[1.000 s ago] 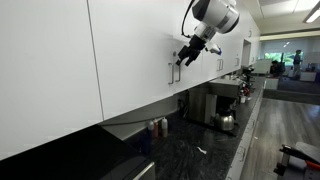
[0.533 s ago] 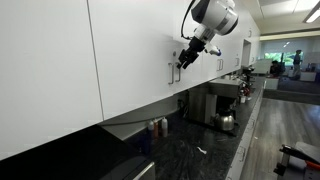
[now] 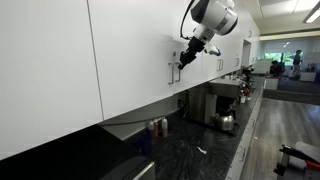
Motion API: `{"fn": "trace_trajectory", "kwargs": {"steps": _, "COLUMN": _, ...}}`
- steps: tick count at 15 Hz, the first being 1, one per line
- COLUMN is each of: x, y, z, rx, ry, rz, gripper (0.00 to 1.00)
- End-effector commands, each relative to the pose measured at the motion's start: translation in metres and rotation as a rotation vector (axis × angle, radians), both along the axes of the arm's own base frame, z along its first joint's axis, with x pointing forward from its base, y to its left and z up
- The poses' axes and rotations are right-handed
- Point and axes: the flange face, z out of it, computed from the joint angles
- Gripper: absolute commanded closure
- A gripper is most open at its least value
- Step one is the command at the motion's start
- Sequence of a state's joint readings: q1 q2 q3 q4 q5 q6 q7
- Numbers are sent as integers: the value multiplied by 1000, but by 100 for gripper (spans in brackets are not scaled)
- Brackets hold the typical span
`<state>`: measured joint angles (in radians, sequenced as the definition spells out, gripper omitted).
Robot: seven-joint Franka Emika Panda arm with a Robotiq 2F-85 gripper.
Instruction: Open the right cabinet door
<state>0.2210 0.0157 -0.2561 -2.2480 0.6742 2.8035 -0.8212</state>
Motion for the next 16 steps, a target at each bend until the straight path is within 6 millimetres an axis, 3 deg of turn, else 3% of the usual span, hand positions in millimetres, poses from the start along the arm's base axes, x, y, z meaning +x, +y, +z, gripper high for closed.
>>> {"fn": "trace_trajectory", "kwargs": {"steps": 1, "x": 5, "y": 4, "z": -3, "rx": -14, "ry": -20, "rz": 18, "gripper": 97}}
{"fn": "trace_trajectory", "kwargs": {"steps": 5, "x": 2, "y": 1, "z": -1, "rx": -26, "ry": -24, "rz": 28, "gripper": 97}}
{"fn": "trace_trajectory", "kwargs": {"steps": 16, "x": -48, "y": -21, "z": 11, "rx": -8, "ry": -31, "rz": 52, "gripper": 97}}
